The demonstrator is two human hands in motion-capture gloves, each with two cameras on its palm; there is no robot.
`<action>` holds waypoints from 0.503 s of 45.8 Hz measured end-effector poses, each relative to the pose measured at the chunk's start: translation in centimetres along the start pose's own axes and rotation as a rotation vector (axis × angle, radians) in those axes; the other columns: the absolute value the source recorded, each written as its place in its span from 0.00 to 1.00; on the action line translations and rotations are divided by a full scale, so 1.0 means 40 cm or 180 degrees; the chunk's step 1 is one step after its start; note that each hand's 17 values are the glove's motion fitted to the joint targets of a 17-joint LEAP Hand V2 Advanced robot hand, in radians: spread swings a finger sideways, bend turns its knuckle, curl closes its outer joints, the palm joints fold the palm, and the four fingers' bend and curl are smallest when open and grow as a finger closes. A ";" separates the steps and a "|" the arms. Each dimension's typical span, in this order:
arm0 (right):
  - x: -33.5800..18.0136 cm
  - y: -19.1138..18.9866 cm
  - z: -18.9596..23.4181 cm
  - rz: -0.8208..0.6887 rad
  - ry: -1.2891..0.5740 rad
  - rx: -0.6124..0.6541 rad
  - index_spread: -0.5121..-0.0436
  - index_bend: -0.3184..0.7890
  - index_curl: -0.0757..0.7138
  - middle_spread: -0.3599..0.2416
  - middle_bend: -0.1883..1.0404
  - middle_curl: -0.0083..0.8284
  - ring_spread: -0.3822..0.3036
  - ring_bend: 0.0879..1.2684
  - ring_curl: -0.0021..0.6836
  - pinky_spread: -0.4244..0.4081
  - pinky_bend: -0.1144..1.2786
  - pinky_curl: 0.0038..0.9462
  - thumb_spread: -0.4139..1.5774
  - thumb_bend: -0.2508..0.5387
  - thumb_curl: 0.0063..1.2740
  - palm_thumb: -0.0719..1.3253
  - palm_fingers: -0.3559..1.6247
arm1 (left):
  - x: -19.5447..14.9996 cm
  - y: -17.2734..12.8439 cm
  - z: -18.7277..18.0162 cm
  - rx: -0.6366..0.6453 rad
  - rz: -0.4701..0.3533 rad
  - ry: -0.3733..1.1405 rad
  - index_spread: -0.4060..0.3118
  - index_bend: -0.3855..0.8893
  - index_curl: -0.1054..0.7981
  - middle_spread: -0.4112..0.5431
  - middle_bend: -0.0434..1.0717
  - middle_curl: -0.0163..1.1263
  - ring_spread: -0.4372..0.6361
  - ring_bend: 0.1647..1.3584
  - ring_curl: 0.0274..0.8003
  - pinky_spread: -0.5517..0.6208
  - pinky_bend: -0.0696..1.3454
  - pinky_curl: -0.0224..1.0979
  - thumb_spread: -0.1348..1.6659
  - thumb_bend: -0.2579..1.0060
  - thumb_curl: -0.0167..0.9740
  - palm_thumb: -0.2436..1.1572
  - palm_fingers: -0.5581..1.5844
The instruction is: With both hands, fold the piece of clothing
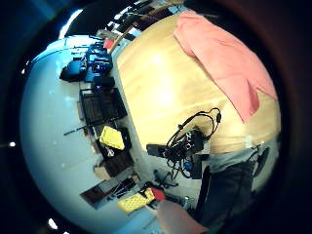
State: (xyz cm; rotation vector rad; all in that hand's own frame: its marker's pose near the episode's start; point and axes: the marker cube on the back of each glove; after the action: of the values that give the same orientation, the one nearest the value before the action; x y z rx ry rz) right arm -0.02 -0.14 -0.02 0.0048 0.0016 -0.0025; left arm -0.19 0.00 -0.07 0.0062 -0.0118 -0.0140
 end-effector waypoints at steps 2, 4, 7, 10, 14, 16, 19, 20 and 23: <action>-0.001 -0.002 -0.001 -0.0002 -0.0001 0.0014 0.66 0.37 0.14 0.55 0.37 0.11 0.59 0.27 0.15 0.63 0.40 0.12 0.46 0.57 0.04 0.27 0.45 | -0.002 -0.001 0.003 -0.0031 -0.0014 -0.0004 0.52 0.38 0.15 0.53 0.15 0.03 0.57 0.25 0.09 0.66 0.31 0.10 0.29 0.13 0.02 0.09 0.35; -0.004 0.001 -0.005 -0.0005 -0.0007 0.0029 0.58 0.37 0.18 0.54 0.37 0.15 0.60 0.29 0.21 0.65 0.41 0.17 0.53 0.58 0.05 0.29 0.43 | -0.003 -0.003 0.008 -0.0097 -0.0014 0.0013 0.51 0.39 0.17 0.56 0.16 0.05 0.60 0.29 0.13 0.70 0.33 0.13 0.34 0.13 0.02 0.09 0.34; -0.010 0.009 -0.011 -0.0006 -0.0017 0.0038 0.50 0.38 0.21 0.52 0.38 0.19 0.60 0.30 0.27 0.68 0.43 0.21 0.61 0.58 0.06 0.30 0.42 | -0.001 -0.005 0.014 -0.0119 0.0008 0.0047 0.50 0.41 0.20 0.58 0.17 0.07 0.64 0.32 0.17 0.74 0.35 0.16 0.40 0.13 0.03 0.08 0.32; -0.013 0.007 -0.013 -0.0017 -0.0007 0.0050 0.44 0.38 0.23 0.52 0.38 0.23 0.61 0.31 0.30 0.69 0.43 0.23 0.67 0.57 0.07 0.31 0.41 | 0.001 -0.002 0.016 -0.0079 0.0014 0.0051 0.50 0.41 0.22 0.60 0.18 0.08 0.67 0.34 0.20 0.77 0.37 0.18 0.45 0.13 0.03 0.08 0.32; -0.019 0.008 -0.016 -0.0031 0.0023 0.0035 0.39 0.38 0.24 0.51 0.38 0.26 0.61 0.32 0.33 0.71 0.44 0.26 0.73 0.56 0.08 0.32 0.40 | 0.001 0.003 0.016 -0.0053 0.0011 0.0021 0.49 0.42 0.25 0.61 0.19 0.10 0.70 0.37 0.22 0.79 0.38 0.20 0.49 0.13 0.04 0.08 0.30; -0.021 0.007 -0.017 -0.0037 0.0033 0.0033 0.38 0.39 0.25 0.51 0.38 0.28 0.62 0.32 0.34 0.71 0.44 0.27 0.75 0.55 0.08 0.32 0.40 | -0.002 0.006 0.013 -0.0031 -0.0026 -0.0010 0.49 0.42 0.26 0.62 0.19 0.11 0.71 0.37 0.23 0.80 0.38 0.21 0.50 0.13 0.04 0.08 0.30; -0.021 -0.006 -0.015 -0.0048 0.0029 0.0065 0.37 0.39 0.27 0.51 0.38 0.30 0.62 0.32 0.35 0.72 0.44 0.28 0.77 0.53 0.09 0.32 0.40 | -0.004 0.009 0.012 -0.0051 -0.0064 -0.0018 0.49 0.42 0.28 0.63 0.19 0.12 0.72 0.38 0.24 0.81 0.39 0.22 0.52 0.13 0.05 0.08 0.29; -0.022 -0.010 -0.014 -0.0053 0.0025 0.0070 0.36 0.39 0.27 0.51 0.38 0.31 0.62 0.32 0.36 0.72 0.44 0.28 0.78 0.53 0.09 0.32 0.40 | -0.003 0.010 0.012 -0.0055 -0.0058 -0.0008 0.49 0.42 0.29 0.63 0.19 0.12 0.72 0.39 0.24 0.81 0.39 0.23 0.52 0.13 0.05 0.08 0.29; -0.023 -0.017 -0.013 -0.0073 0.0020 0.0054 0.35 0.39 0.28 0.51 0.38 0.32 0.62 0.33 0.37 0.72 0.44 0.29 0.79 0.52 0.10 0.33 0.40 | -0.002 0.007 0.014 -0.0080 -0.0028 0.0033 0.49 0.42 0.30 0.63 0.20 0.14 0.73 0.40 0.25 0.82 0.40 0.24 0.54 0.13 0.05 0.08 0.29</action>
State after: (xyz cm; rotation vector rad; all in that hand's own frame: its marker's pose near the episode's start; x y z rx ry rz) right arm -0.95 -0.82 -0.53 0.0217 0.0080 -0.0254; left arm -0.26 0.29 0.47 -0.0186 -0.0013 -0.0229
